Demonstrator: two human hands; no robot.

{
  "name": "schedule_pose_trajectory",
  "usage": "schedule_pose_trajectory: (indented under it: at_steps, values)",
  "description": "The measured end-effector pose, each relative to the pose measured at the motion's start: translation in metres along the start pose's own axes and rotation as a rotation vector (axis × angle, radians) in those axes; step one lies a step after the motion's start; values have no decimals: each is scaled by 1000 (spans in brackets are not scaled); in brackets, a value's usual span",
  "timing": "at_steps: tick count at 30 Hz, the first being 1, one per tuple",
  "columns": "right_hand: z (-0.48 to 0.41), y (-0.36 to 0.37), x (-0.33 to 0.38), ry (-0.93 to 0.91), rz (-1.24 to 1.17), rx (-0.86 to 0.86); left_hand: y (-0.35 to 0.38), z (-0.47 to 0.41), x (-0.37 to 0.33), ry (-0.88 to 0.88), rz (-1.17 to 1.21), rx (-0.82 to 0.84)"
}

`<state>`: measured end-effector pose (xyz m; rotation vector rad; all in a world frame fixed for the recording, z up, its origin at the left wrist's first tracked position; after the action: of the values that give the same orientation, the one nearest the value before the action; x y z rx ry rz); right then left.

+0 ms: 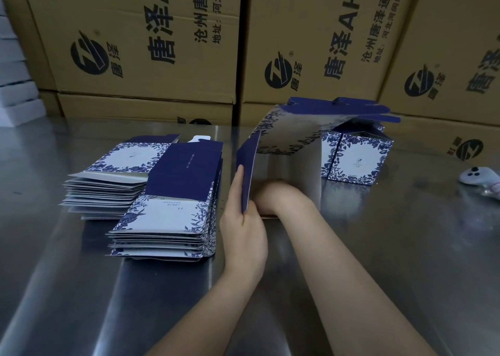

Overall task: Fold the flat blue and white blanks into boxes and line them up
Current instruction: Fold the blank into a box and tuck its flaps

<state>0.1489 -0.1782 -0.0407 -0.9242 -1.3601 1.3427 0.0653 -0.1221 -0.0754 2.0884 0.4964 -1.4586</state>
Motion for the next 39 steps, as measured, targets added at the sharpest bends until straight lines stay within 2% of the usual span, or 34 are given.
schedule_pose_trajectory:
  at_steps: [5, 7, 12, 20, 28, 31, 36, 39]
  values:
    - [7, -13, 1, -32, -136, -318, 0, 2, -2, 25, 9, 0]
    - [2, -11, 1, -5, -163, -373, 0, 2, -1, 16, 21, 3]
    - [-14, -3, 3, 117, -150, -301, 1, 2, 2, -25, 49, -30]
    - [-10, -3, 2, 57, -193, -298, 2, 2, 0, -14, 24, -21]
    - [1, 0, 6, 111, -335, -144, 1, 3, -3, 1, 20, -5]
    - [6, 1, 10, 54, -287, -112, 1, 4, -3, 10, 24, 2]
    - [15, -3, 12, -7, -250, -135, 2, 3, -2, 2, 19, -1]
    - [18, -9, 6, 2, -304, -296, 1, 4, -2, 3, 37, -17]
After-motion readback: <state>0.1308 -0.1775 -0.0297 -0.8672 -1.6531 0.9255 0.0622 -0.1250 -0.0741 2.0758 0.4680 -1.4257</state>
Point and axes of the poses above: each hand's wrist, its own z-axis away from the middle knuckle, its own y-axis out of the palm, x = y × z, the point moved 4 cm from there along -z, towards the middle knuckle, and after that the axes turned 10 degrees about -x, right-handed, at the moved point
